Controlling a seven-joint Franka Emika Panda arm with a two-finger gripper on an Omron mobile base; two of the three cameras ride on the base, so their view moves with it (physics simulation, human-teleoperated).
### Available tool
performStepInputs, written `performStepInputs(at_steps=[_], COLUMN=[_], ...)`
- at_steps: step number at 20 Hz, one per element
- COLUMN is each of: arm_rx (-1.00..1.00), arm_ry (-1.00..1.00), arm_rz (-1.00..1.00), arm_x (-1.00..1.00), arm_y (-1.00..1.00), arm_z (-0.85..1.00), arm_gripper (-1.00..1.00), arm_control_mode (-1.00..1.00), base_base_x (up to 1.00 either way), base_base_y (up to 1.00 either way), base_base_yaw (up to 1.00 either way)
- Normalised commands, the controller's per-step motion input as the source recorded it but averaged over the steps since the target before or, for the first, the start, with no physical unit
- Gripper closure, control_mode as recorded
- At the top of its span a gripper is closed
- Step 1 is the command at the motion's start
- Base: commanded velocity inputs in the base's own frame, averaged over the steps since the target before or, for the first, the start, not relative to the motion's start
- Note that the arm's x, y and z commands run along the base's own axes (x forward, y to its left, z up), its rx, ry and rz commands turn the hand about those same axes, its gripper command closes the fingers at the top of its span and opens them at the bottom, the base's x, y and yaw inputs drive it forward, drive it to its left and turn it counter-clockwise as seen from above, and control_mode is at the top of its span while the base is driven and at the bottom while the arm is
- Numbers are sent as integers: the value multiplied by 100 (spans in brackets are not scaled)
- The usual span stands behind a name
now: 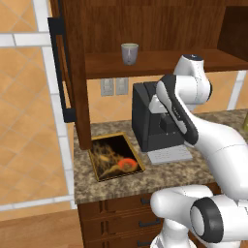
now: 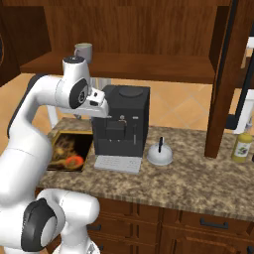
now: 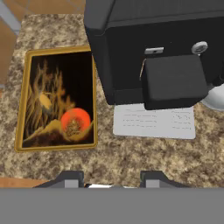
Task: Pick the kettle from the counter and place it on the tray. Then pick the mug from the cabinet and place it on the tray. Then close the cabinet doors.
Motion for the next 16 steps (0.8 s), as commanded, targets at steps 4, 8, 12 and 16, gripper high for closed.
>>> performStepInputs(at_steps=[4,8,12,16], arm_rx=[0,1,7,9], arm_ry=[0,-7,-14,-11], arm_rz=[0,0,0,0], arm_x=[-22,-50,-50,-37], arm_y=[-10,-37,-56,-63], arm_z=[-10,-12,-13,-17], arm_gripper=[-100,-100,-100,-100], arm_control_mode=[-100,-100,-100,-100], base_base_x=[0,0,0,0], base_base_y=[0,0,0,0], base_base_yaw=[0,0,0,0])
